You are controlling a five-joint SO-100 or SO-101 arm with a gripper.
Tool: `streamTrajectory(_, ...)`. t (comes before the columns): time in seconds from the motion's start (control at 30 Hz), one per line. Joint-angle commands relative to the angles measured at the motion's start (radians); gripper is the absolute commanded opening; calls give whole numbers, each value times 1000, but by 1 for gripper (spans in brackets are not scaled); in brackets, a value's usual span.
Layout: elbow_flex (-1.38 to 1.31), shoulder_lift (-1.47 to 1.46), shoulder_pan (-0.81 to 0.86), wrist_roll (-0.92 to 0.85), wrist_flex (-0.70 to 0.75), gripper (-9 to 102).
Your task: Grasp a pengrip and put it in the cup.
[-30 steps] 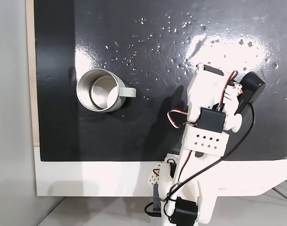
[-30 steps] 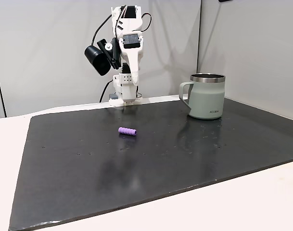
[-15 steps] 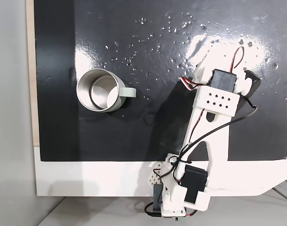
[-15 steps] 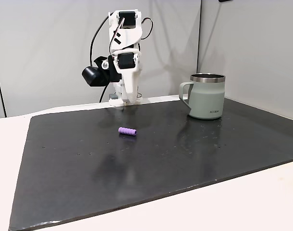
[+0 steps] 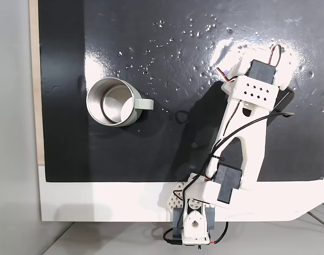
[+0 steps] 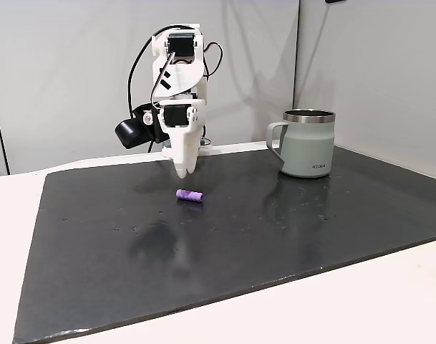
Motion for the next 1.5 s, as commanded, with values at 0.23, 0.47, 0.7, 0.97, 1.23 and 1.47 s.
streamTrajectory(0.23,-121,-83,17,18,21,19)
streamTrajectory(0.47,-175,-164,20,23,21,19)
streamTrajectory(0.7,-206,-219,23,31,20,18)
streamTrajectory(0.97,-215,-258,23,35,3,13)
streamTrajectory(1.23,-215,-268,23,40,-3,0)
streamTrajectory(1.47,-215,-264,26,41,-3,0)
